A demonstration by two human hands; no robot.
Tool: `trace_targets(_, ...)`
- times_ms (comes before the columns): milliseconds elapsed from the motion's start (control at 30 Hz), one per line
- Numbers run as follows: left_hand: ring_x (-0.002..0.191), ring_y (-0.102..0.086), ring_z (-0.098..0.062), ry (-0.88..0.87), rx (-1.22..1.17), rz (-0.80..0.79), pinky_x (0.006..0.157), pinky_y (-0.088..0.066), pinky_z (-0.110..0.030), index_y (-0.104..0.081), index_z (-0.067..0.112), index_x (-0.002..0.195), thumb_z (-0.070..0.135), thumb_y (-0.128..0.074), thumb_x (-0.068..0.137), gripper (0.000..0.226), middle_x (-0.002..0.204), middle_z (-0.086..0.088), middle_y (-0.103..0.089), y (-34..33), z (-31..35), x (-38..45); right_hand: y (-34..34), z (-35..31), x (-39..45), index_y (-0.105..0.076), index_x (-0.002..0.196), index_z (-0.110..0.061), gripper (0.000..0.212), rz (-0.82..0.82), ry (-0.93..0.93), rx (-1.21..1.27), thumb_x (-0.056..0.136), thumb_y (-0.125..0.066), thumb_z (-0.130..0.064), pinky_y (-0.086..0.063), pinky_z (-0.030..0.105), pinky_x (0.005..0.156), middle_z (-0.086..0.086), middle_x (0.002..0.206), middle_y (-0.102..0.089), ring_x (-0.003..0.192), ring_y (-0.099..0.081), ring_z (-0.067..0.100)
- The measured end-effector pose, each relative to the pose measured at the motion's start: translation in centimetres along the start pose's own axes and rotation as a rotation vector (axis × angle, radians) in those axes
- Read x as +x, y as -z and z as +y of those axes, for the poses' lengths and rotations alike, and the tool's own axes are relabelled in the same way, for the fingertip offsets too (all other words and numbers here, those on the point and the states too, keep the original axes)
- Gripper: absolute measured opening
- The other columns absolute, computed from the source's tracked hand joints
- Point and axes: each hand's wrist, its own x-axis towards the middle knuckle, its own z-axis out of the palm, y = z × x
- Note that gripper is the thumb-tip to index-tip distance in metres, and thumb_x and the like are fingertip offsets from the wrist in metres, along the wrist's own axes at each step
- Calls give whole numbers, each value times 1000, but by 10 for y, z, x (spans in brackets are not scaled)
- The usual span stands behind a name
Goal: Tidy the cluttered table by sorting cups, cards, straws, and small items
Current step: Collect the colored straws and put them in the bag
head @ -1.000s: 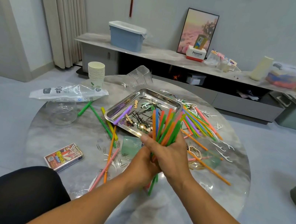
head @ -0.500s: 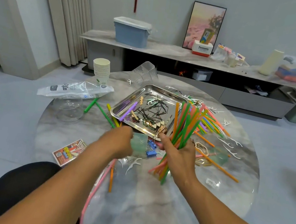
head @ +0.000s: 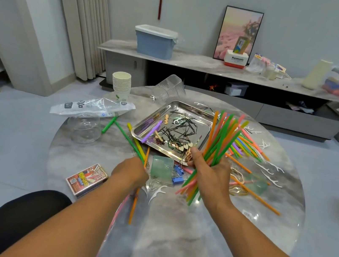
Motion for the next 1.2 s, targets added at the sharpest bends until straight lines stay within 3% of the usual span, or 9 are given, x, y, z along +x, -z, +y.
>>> trace_targets(167,78,-63,-25,63,-139,-102,70,-56,-38,-63,4,86,14,-56,95,15,91,-10,-72,21,10,5,-4,-1,3,-65,95,0,31,-14,-9,18,93,-73,-30,-63,32,70,19,80,-69,74,-72,26)
trace_targets(267,51,-48,-19,149,-437,-200,46,-41,-27,-61,-2,80,5,-50,98,23,80,-11,-77,35,11,3,-8,-1,5,-64,97,2,33,-62,-1,23,93,-73,-29,-63,33,70,22,84,-67,70,-72,20)
trace_targets(367,44,-40,-10,198,-686,-272,38,-31,-17,-62,-1,74,6,-50,99,29,73,-11,-74,44,8,1,-11,-1,6,-63,99,3,32,-103,10,29,93,-73,-27,-61,29,69,21,83,-65,67,-70,16)
trace_targets(567,36,-37,-2,210,-1119,-502,33,-25,-10,-52,6,81,9,-47,104,24,60,-7,-67,39,19,-14,-16,-3,9,-63,98,4,31,-159,-4,-16,93,-73,-25,-60,32,67,10,73,-64,64,-66,17)
trace_targets(733,45,-49,-3,164,-1305,-626,42,-41,-11,-62,3,94,12,-52,104,17,73,-9,-71,19,37,-40,-21,-8,13,-59,82,-11,27,-273,-70,-137,90,-78,-29,-49,28,50,1,62,-59,50,-57,13)
trace_targets(900,51,-55,-7,-69,-1240,-552,48,-49,-16,-60,2,101,8,-52,103,10,80,-14,-71,29,48,-56,-18,-20,14,-59,78,-8,24,-341,-209,9,85,-81,-14,-49,25,41,11,61,-58,44,-56,22)
trace_targets(1000,53,-55,-7,-177,-1130,-472,50,-49,-17,-63,2,100,10,-53,103,14,84,-12,-72,39,51,-60,-16,-29,14,-63,92,6,22,-357,-231,45,87,-78,-10,-53,27,41,11,61,-64,42,-60,21)
trace_targets(1100,56,-55,-8,-201,-1038,-350,52,-47,-19,-67,4,104,17,-56,103,18,92,-9,-77,50,50,-54,-15,-36,18,-64,111,-5,24,-261,-113,7,90,-74,-12,-56,26,57,1,73,-68,62,-68,9)
trace_targets(1200,64,-60,-9,-213,-967,-61,55,-47,-15,-70,10,110,23,-55,103,21,91,1,-78,64,47,-47,-12,-42,21,-63,106,-14,13,-216,65,-190,95,-69,-19,-51,22,63,2,74,-67,66,-62,2)
